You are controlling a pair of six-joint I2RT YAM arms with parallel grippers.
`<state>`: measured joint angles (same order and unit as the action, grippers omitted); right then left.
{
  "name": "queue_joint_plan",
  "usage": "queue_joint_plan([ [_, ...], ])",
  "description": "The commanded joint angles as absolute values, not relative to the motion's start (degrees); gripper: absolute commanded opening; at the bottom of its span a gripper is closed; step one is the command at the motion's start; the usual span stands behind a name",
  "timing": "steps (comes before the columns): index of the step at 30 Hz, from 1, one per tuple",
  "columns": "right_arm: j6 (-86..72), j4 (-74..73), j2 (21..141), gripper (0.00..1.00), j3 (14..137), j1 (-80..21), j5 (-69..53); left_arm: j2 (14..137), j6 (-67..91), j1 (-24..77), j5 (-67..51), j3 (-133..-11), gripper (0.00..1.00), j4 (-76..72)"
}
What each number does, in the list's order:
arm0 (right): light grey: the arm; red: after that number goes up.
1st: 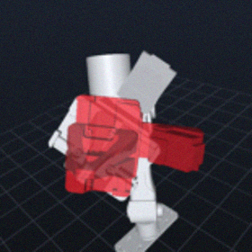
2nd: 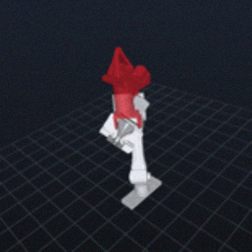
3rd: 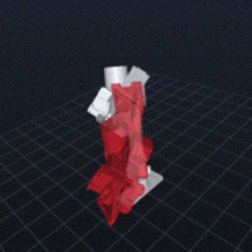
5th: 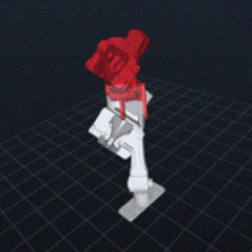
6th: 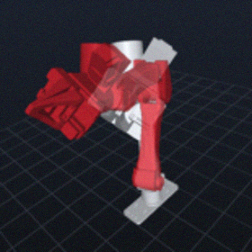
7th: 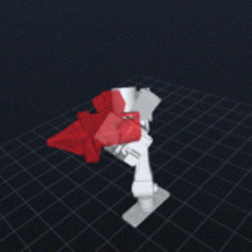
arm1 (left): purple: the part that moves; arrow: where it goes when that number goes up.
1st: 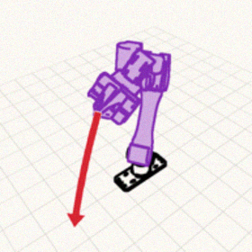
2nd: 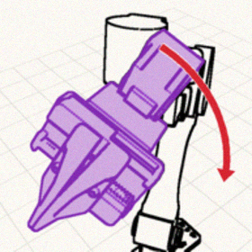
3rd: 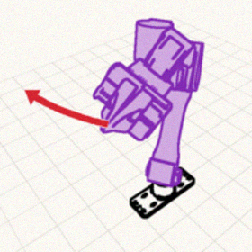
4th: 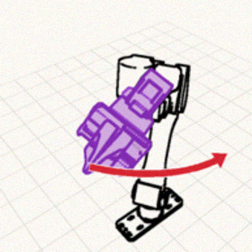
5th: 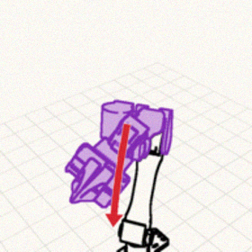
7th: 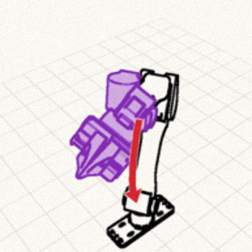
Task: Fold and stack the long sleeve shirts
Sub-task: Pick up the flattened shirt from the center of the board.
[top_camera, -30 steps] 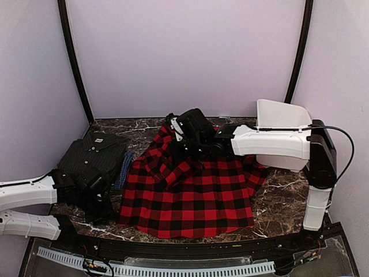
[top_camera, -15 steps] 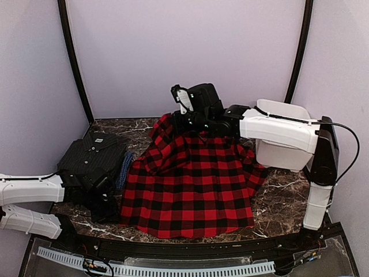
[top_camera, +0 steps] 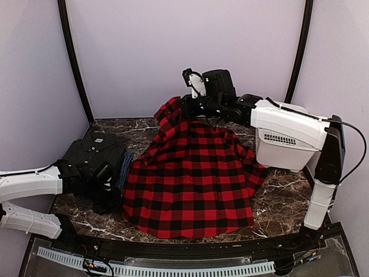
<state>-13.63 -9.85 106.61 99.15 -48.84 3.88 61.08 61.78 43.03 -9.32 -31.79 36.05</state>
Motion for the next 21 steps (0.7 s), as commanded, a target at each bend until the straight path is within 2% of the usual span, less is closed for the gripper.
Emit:
queue_joint_plan([
  [1, -9.68, -7.59, 103.69, 0.0, 101.84, -46.98, 5.11, 61.68, 54.25, 43.53, -8.38, -37.43, 0.0, 39.47],
  [8, -6.68, -7.85, 104.3, 0.0, 105.88, -43.59, 5.83, 65.44, 44.37, 46.06, -11.05, -45.97, 0.0, 40.23],
  [21, -1.75, -7.03, 105.74, 0.0, 110.3, -39.41, 7.84, 78.13, 35.28, 53.99, -15.9, -58.14, 0.0, 38.14],
])
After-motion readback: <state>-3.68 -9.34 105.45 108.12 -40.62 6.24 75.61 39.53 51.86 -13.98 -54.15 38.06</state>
